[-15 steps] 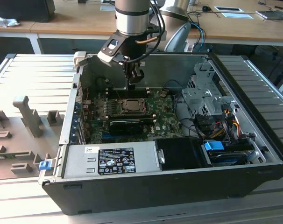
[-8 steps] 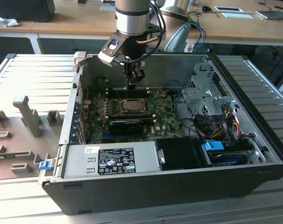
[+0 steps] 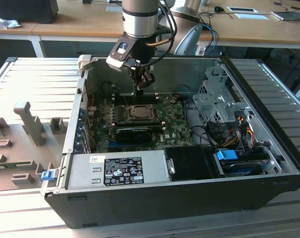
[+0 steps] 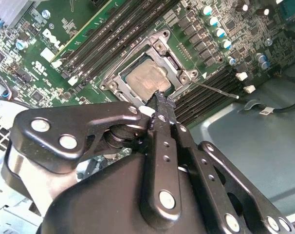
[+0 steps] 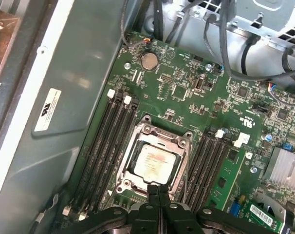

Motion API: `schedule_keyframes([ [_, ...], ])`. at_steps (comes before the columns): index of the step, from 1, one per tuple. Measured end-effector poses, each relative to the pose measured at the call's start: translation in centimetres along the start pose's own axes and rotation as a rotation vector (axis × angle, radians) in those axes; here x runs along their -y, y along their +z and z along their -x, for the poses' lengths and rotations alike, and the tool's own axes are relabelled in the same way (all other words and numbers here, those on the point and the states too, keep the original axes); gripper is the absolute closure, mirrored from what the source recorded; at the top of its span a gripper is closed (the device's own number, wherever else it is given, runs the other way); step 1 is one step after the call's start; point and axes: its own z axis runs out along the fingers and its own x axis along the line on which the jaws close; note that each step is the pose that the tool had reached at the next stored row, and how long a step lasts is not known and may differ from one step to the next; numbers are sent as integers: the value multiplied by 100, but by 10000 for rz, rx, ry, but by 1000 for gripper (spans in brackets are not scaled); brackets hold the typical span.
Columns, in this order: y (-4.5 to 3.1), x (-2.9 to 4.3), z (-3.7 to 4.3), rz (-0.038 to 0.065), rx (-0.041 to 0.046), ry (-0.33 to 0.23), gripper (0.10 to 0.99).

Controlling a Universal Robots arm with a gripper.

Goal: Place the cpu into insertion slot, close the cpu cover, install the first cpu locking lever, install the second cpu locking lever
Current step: 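Install the first cpu locking lever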

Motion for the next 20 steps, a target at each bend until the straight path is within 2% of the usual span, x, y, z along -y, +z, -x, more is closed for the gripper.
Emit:
schedule_keyframes([
  [14, 0, 2, -1, 14, -15, -1053, 980],
  [17, 0, 3, -1, 21, -22, -1567, 980],
  [20, 0, 3, -1, 30, -33, -2330, 980],
])
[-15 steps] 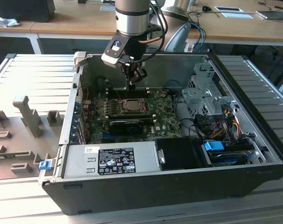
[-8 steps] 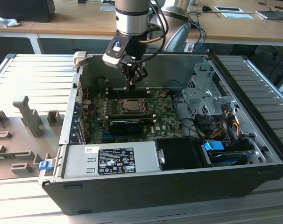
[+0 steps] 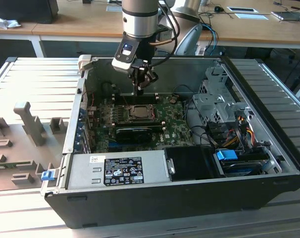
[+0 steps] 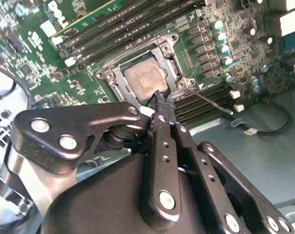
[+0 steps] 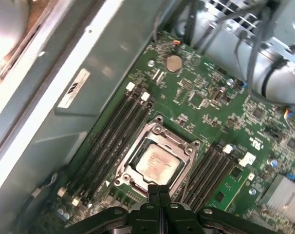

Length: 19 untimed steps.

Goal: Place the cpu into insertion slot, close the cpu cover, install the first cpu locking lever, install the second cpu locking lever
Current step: 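Install the first cpu locking lever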

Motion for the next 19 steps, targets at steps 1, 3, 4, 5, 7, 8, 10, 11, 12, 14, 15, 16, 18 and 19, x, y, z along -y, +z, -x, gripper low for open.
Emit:
schedule_keyframes([
  [1, 0, 0, 0, 5, -6, -408, 980],
  [3, 0, 0, 0, 11, -11, -806, 980],
  [4, 0, 0, 0, 14, -15, -1044, 980],
  [5, 0, 0, 0, 16, -17, -1189, 980],
  [7, 0, 12, -8, 21, -22, -1504, 980],
  [8, 1, 23, -16, 23, -25, -1705, 980],
  [10, 2, 27, -18, 26, -30, -2073, 980],
  [11, 2, 27, -18, 28, -31, -2239, 980],
  [12, 3, 27, -19, 33, -36, -2486, 980],
  [14, 3, 28, -19, 46, -50, -3491, 980],
  [15, 3, 27, -19, 50, -54, -3809, 980],
  [16, 2, 28, -19, 53, -58, -4098, 980],
  [18, 3, 27, -19, 58, -64, -4494, 980],
  [19, 3, 27, -19, 62, -68, -4764, 980],
])
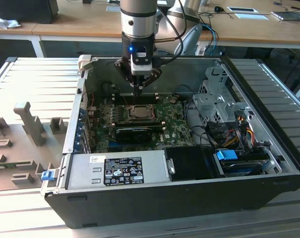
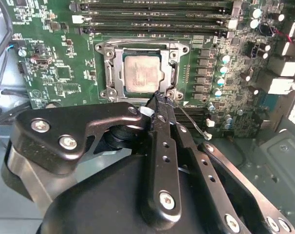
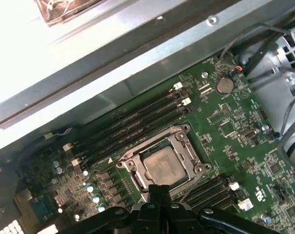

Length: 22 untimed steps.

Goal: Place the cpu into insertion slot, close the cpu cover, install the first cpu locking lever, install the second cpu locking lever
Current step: 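Install the first cpu locking lever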

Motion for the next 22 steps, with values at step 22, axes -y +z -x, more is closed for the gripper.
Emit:
schedule_keyframes([
  [22, 0, 0, 0, 40, -44, -3119, 980],
])
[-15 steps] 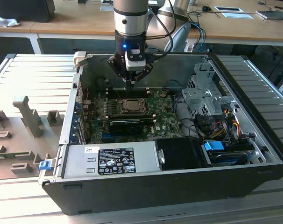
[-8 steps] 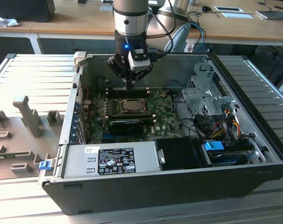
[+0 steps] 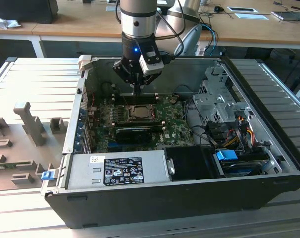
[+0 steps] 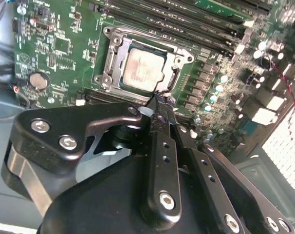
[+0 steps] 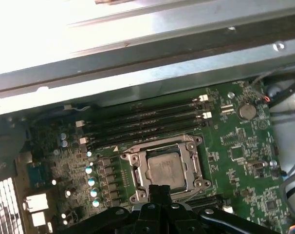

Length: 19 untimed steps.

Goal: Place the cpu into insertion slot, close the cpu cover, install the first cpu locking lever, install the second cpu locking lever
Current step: 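Install the first cpu locking lever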

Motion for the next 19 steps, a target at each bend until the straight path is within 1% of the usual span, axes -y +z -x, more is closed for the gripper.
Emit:
schedule_keyframes([
  [3, 0, 0, -1, 6, -6, -411, 980],
  [4, 0, 3, -12, 7, -6, -428, 980],
  [5, 0, 6, -30, 6, -6, -430, 980],
  [7, 10, 18, -98, 7, -3, -451, 980],
  [10, 56, 26, -138, 40, -13, -677, 980],
  [11, 78, 27, -141, 49, -15, -857, 980],
  [13, 99, 27, -142, 53, -20, -1187, 980],
  [14, 110, 27, -143, 58, -25, -1474, 980],
  [15, 121, 31, -163, 58, -28, -1660, 980],
  [18, 134, 58, -323, 59, -29, -1667, 980],
  [19, 140, 71, -398, 60, -28, -1672, 980],
])
